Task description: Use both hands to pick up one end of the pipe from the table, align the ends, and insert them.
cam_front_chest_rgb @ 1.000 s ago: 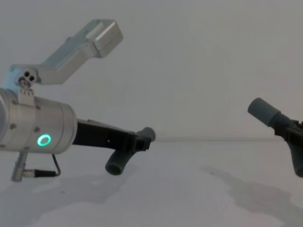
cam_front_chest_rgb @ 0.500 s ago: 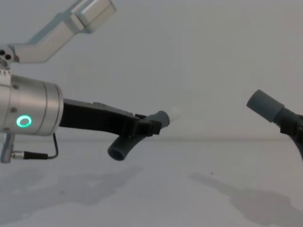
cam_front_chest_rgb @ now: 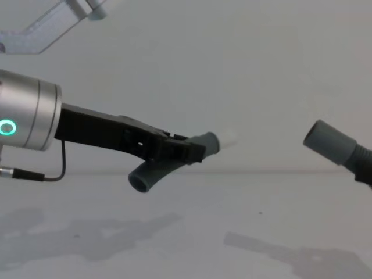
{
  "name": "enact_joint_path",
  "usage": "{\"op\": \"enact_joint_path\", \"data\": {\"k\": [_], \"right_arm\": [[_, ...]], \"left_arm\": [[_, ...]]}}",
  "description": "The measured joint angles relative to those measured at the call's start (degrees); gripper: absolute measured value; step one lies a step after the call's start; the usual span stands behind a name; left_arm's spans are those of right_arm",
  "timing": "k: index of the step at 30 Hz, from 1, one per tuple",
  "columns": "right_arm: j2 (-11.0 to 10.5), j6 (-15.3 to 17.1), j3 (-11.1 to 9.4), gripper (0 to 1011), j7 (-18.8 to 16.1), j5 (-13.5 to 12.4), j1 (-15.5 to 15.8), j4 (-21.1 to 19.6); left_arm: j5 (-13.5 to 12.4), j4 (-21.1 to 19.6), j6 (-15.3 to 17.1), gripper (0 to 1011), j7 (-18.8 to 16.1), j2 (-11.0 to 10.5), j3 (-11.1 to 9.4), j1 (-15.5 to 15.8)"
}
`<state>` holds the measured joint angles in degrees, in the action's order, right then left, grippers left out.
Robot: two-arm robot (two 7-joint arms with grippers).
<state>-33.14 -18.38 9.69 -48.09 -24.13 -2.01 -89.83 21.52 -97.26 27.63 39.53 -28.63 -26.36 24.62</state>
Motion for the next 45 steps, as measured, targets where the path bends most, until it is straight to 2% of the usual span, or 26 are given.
{"op": "enact_joint_path", "data": {"k": [5, 8, 15, 18, 22, 24, 33, 39, 45], "right_arm": [[-1.2, -4.8, 0.9, 156, -4.3, -0.3, -1.2, 2.2], [-1.9, -8.9, 1.6, 155, -7.2, 0.0, -2.2, 3.9], [-2.4, -14.6, 2.1, 155, -9.5, 2.3, -3.5, 5.8], [-2.3, -16.7, 2.0, 155, -9.4, 4.5, -3.9, 6.2], [-1.7, -18.6, 1.3, 155, -7.2, 9.2, -3.8, 6.0], [-1.6, -18.8, 1.1, 155, -6.8, 9.8, -3.8, 5.9], [1.1, -18.5, -0.9, 155, 0.4, 18.9, -2.5, 3.7], [2.7, -18.1, -1.6, 155, 4.3, 23.0, -1.9, 2.8], [3.4, -18.3, -1.7, 155, 5.9, 24.4, -1.5, 2.5]], "left_arm": [[0.9, 0.3, 0.3, 352, 2.6, -1.1, -0.6, 1.0], [1.7, 0.5, 0.5, 352, 4.3, -1.7, -0.9, 1.7], [2.8, 0.7, 0.9, 352, 6.5, -2.8, -1.3, 2.4], [3.2, 0.8, 1.1, 352, 7.5, -3.2, -1.4, 2.7], [3.9, 0.9, 1.4, 352, 8.8, -4.0, -1.7, 3.1], [4.2, 0.9, 1.7, 352, 9.3, -4.2, -1.8, 3.2], [6.0, 1.1, 3.3, 352, 12.1, -5.5, -2.5, 4.1], [6.8, 1.2, 4.2, 352, 13.1, -6.0, -2.8, 4.5], [7.6, 1.4, 5.1, 352, 13.8, -6.4, -3.2, 4.9]]}}
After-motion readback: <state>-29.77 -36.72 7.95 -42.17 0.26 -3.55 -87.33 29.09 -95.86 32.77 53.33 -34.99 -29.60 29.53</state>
